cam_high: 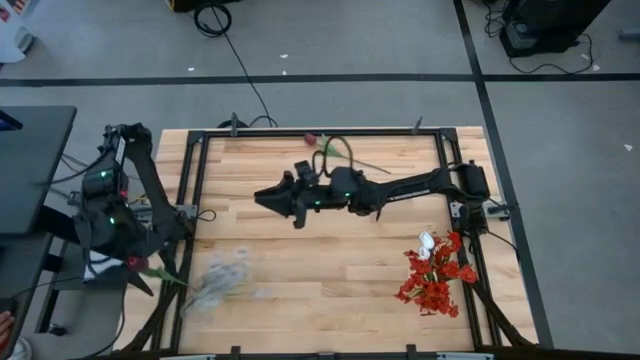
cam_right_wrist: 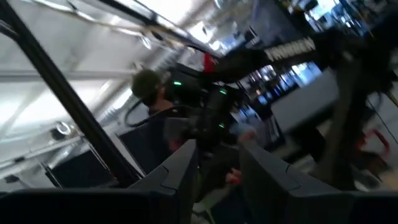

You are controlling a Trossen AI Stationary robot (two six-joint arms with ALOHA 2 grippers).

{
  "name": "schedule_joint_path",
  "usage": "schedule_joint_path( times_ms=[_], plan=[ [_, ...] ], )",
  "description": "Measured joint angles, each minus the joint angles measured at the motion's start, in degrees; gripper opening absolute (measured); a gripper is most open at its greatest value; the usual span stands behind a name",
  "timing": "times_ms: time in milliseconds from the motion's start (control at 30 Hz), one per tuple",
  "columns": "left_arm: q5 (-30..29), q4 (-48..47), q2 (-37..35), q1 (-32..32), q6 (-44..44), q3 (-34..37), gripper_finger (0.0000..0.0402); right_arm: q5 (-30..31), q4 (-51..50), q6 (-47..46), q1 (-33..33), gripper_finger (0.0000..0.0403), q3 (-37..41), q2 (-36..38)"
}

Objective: Sort flowers into vase by color
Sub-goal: Put the bottom red flower into the transparent vase

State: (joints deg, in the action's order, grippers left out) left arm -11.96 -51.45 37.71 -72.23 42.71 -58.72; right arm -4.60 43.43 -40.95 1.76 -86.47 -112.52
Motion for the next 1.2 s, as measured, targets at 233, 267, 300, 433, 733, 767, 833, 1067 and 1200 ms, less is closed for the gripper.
schedule_joint_path(
  times_ms=[233,267,300,433,733,767,833,1067,1200],
  plan=[
    [-3.9,-5.1,2.4,0.1,3.4,0.0,0.0292,2.3,-9.2,0.1,0.5,0.0128,-2.3,-0.4],
    [-5.4,-6.0,2.3,0.1,4.5,0.0,0.0292,2.9,-9.8,0.1,0.5,0.0128,-2.3,0.1],
    [-7.1,-6.9,2.3,0.1,5.9,0.0,0.0292,3.7,-10.6,0.2,0.5,0.0128,-2.3,0.5],
    [-10.2,-8.2,1.4,0.3,6.5,0.0,0.0292,5.2,-12.6,1.1,0.8,0.0128,-2.3,2.0],
    [-13.8,-9.5,0.8,3.9,5.0,-2.1,0.0276,8.2,-16.0,1.1,2.4,0.0128,-2.4,3.0],
    [-14.5,-9.9,0.8,4.5,4.3,-2.3,0.0272,9.1,-17.3,1.4,2.8,0.0128,-2.4,3.0],
    [-15.5,-10.7,0.7,5.7,2.9,-2.5,0.0263,9.8,-20.2,3.2,3.8,0.0128,-2.4,3.0],
    [-15.8,-11.2,0.9,10.1,0.6,-2.4,0.0235,12.0,-23.6,8.9,5.8,0.0129,-2.4,3.0],
    [-21.2,-11.6,0.9,15.4,3.5,-2.4,0.0236,17.7,-25.3,9.9,6.8,0.014,-2.3,2.0]
  ],
)
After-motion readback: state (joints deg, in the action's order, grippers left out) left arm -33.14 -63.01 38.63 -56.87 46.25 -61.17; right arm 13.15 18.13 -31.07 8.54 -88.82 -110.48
